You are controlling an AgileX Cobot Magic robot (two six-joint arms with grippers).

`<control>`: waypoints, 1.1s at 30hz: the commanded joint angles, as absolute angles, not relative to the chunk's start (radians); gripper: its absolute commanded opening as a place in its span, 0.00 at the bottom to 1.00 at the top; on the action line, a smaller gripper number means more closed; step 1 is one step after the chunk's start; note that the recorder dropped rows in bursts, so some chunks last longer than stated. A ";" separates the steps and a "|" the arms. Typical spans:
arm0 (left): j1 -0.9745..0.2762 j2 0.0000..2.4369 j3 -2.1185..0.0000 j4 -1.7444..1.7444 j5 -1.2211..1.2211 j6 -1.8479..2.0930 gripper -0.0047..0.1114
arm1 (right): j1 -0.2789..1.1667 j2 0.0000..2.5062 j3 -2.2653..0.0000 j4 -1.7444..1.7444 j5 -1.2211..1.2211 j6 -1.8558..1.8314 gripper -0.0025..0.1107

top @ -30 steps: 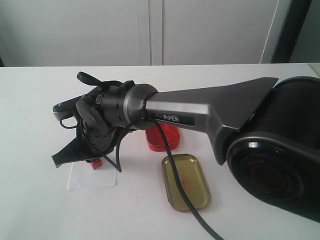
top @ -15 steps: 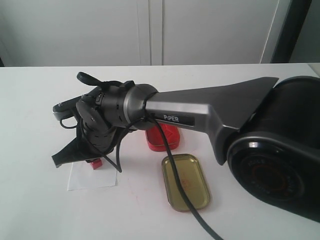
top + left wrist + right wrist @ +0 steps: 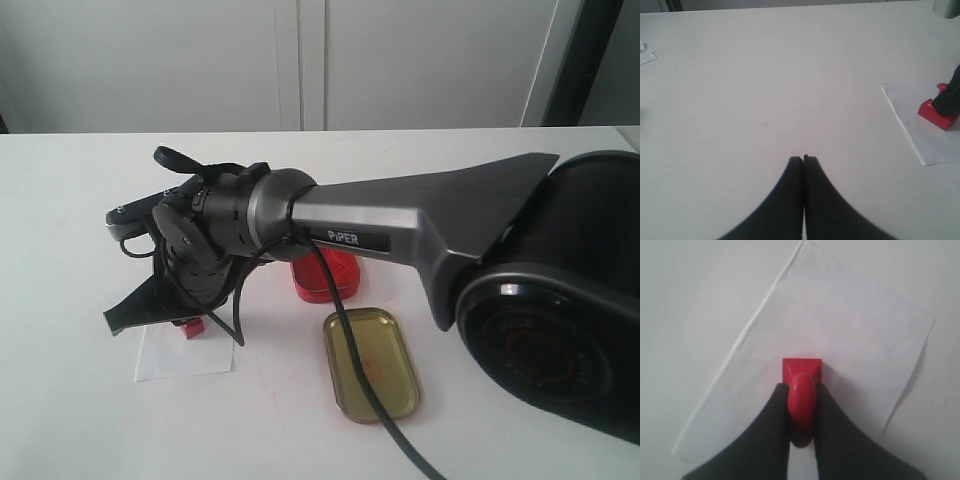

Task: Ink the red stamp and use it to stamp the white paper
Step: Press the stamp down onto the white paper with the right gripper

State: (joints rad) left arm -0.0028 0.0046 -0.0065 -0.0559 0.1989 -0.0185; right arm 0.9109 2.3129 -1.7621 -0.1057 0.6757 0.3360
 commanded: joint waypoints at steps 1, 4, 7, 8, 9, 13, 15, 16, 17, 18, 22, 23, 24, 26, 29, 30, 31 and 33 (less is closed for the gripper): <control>-0.002 0.000 0.000 -0.060 0.195 -0.019 0.04 | 0.908 2.351 -1.721 -0.109 0.780 0.343 0.02; -0.002 0.000 0.000 -0.060 0.195 -0.019 0.04 | 0.908 2.334 -1.721 -0.109 0.770 0.343 0.02; -0.002 0.000 0.000 -0.060 0.195 -0.019 0.04 | 0.908 2.323 -1.721 -0.109 0.756 0.343 0.02; -0.002 0.000 0.000 -0.060 0.195 -0.019 0.04 | 0.908 2.318 -1.721 -0.109 0.754 0.343 0.02; -0.002 0.000 0.000 -0.060 0.195 -0.019 0.04 | 0.908 2.316 -1.721 -0.109 0.754 0.343 0.02; -0.002 0.000 0.000 -0.060 0.195 -0.019 0.04 | 0.908 2.312 -1.721 -0.109 0.754 0.343 0.02; -0.002 0.000 0.000 -0.060 0.195 -0.019 0.04 | 0.908 2.307 -1.721 -0.109 0.754 0.343 0.02; -0.002 0.000 0.000 -0.060 0.195 -0.019 0.04 | 0.908 2.306 -1.721 -0.109 0.754 0.343 0.02; -0.002 0.000 0.000 -0.060 0.195 -0.019 0.04 | 0.908 2.306 -1.721 -0.109 0.754 0.343 0.02; -0.002 0.000 0.000 -0.060 0.195 -0.019 0.04 | 0.908 2.301 -1.721 -0.109 0.754 0.343 0.02; -0.002 0.000 0.000 -0.060 0.195 -0.019 0.04 | 0.908 2.293 -1.721 -0.109 0.752 0.343 0.02; -0.002 0.000 0.000 -0.060 0.195 -0.019 0.04 | 0.908 2.289 -1.721 -0.109 0.752 0.343 0.02; -0.002 0.000 0.000 -0.060 0.195 -0.019 0.04 | 0.908 2.287 -1.721 -0.109 0.749 0.343 0.02; -0.002 0.000 0.000 -0.060 0.195 -0.019 0.04 | 0.908 2.283 -1.721 -0.109 0.742 0.343 0.02; -0.002 0.000 0.000 -0.060 0.195 -0.019 0.04 | 0.908 2.277 -1.721 -0.109 0.728 0.343 0.02; -0.002 0.000 0.000 -0.060 0.195 -0.019 0.04 | 0.908 2.275 -1.721 -0.109 0.723 0.343 0.02; -0.002 0.000 0.000 -0.060 0.195 -0.019 0.04 | 0.908 2.272 -1.721 -0.109 0.716 0.343 0.02; -0.002 0.000 0.000 -0.060 0.195 -0.019 0.04 | 0.908 2.266 -1.721 -0.109 0.704 0.343 0.02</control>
